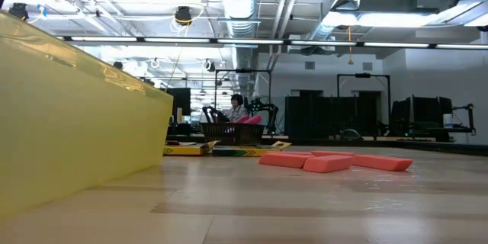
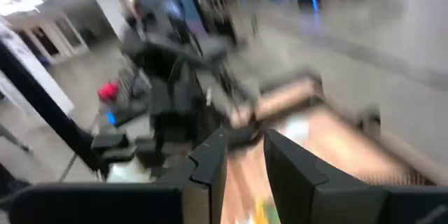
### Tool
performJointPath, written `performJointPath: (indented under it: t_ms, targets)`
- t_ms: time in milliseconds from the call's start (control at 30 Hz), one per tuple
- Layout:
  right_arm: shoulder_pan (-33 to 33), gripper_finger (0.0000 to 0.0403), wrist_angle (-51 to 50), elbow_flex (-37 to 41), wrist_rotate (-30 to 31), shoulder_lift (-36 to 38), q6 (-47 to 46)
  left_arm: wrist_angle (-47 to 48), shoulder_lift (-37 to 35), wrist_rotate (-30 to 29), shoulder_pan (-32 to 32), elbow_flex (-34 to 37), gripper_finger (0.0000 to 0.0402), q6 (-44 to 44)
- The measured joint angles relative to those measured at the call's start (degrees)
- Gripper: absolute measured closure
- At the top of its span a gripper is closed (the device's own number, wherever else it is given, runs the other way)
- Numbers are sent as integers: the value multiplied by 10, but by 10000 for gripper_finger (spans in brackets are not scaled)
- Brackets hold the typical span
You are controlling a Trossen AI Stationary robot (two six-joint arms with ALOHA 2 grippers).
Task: Pick & Place School Supplies
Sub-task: Put the yellow crayon box into the yellow bin
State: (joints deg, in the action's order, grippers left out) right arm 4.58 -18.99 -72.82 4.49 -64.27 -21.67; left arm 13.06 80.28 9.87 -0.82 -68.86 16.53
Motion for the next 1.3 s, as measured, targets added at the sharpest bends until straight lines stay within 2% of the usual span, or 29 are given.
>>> performJointPath:
  t_ms: [100, 200, 300, 567, 800, 933, 1167, 1300]
  targets:
    - [0, 315, -98, 0, 1, -26, -65, 71, 1, -13, -19, 7, 309, -15]
    - [0, 315, -204, 0, 2, -51, -99, 76, -4, -15, -38, 42, 307, -13]
    - [-3, 315, -259, 0, 3, -80, -103, 71, -5, -15, -56, 80, 305, -10]
    - [-3, 315, -315, 0, -2, -159, -100, 21, -5, -8, -76, 199, 304, 43]
    - [-3, 315, -306, 1, -32, -225, -94, -24, -5, -5, -76, 227, 302, 52]
    - [-3, 315, -236, 14, -42, -251, -96, -47, -13, -6, -76, 227, 302, 52]
    - [-3, 315, 38, 118, -49, -254, -191, -42, -32, -8, -91, 229, 303, 46]
    - [0, 315, 154, 163, -50, -254, -248, -46, -45, -8, -106, 230, 303, 31]
